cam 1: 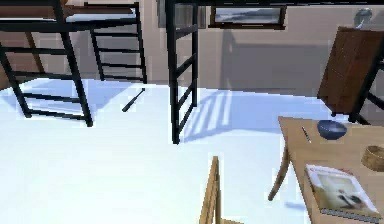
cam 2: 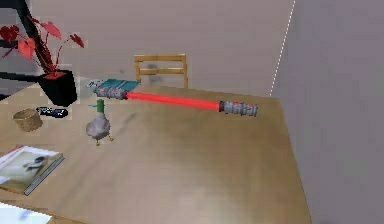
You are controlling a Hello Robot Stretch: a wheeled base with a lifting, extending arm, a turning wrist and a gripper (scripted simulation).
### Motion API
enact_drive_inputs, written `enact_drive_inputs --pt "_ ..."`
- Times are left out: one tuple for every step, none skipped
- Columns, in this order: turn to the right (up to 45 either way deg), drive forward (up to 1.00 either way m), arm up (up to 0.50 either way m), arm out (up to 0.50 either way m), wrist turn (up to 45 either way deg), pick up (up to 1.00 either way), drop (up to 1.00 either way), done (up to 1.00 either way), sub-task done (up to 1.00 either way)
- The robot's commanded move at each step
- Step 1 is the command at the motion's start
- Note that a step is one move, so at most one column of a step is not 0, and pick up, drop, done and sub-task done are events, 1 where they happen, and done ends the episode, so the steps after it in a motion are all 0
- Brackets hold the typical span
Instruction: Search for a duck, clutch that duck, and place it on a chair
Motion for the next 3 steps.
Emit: enact_drive_inputs --pt "-21.0 0.00 0.00 0.00 0.0 0.00 0.00 0.00 0.00" --pt "0.0 0.00 0.50 0.00 0.0 0.00 0.00 0.00 0.00" --pt "0.0 0.00 0.38 0.00 0.0 0.00 0.00 0.00 0.00"
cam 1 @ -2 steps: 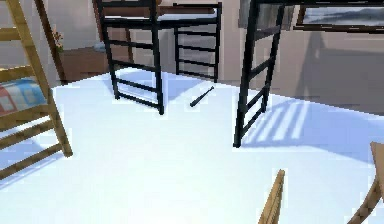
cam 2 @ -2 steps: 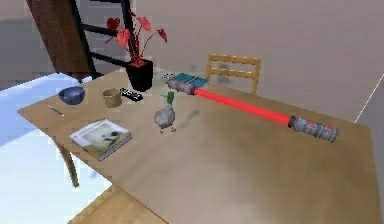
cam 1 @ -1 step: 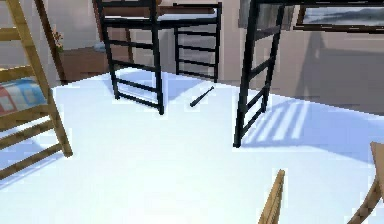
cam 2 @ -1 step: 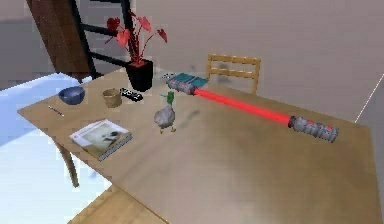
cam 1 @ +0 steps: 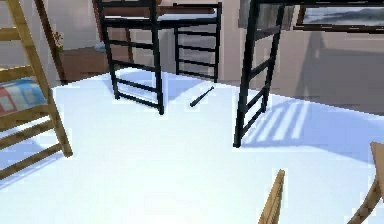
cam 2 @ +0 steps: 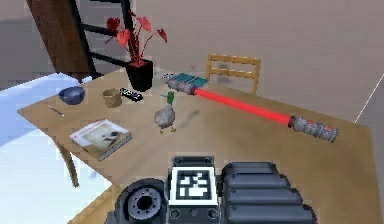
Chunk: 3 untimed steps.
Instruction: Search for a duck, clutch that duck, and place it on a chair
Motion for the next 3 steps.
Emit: enact_drive_inputs --pt "0.0 0.00 0.00 0.46 0.0 0.00 0.00 0.00 0.00" --pt "0.0 0.00 0.00 0.00 45.0 0.00 0.00 0.00 0.00" --pt "0.0 0.00 0.00 0.00 45.0 0.00 0.00 0.00 0.00"
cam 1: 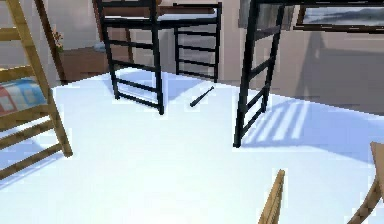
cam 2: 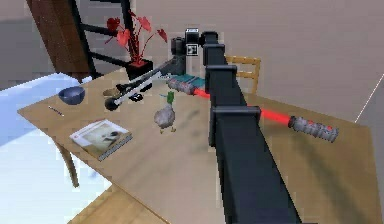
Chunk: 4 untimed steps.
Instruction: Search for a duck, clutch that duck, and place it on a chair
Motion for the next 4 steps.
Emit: enact_drive_inputs --pt "0.0 0.00 0.00 0.00 45.0 0.00 0.00 0.00 0.00" --pt "0.0 0.00 0.00 0.00 12.0 0.00 0.00 0.00 0.00" --pt "0.0 0.00 -0.22 0.00 0.0 0.00 0.00 0.00 0.00" --pt "0.0 0.00 0.00 0.00 0.0 1.00 0.00 0.00 0.00"
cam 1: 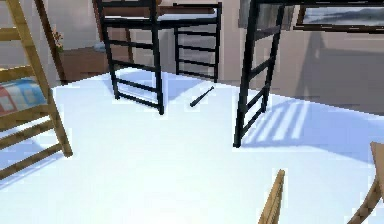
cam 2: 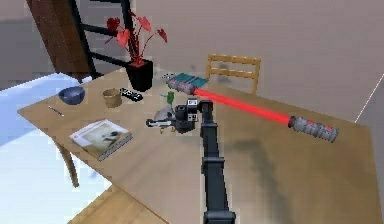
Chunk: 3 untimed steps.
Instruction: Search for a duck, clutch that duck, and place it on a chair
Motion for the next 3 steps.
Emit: enact_drive_inputs --pt "0.0 0.00 0.10 0.00 0.0 0.00 0.00 0.00 0.00" --pt "0.0 0.00 0.12 0.00 0.0 0.00 0.00 0.00 0.00" --pt "0.0 0.00 0.00 0.00 -45.0 0.00 0.00 0.00 0.00"
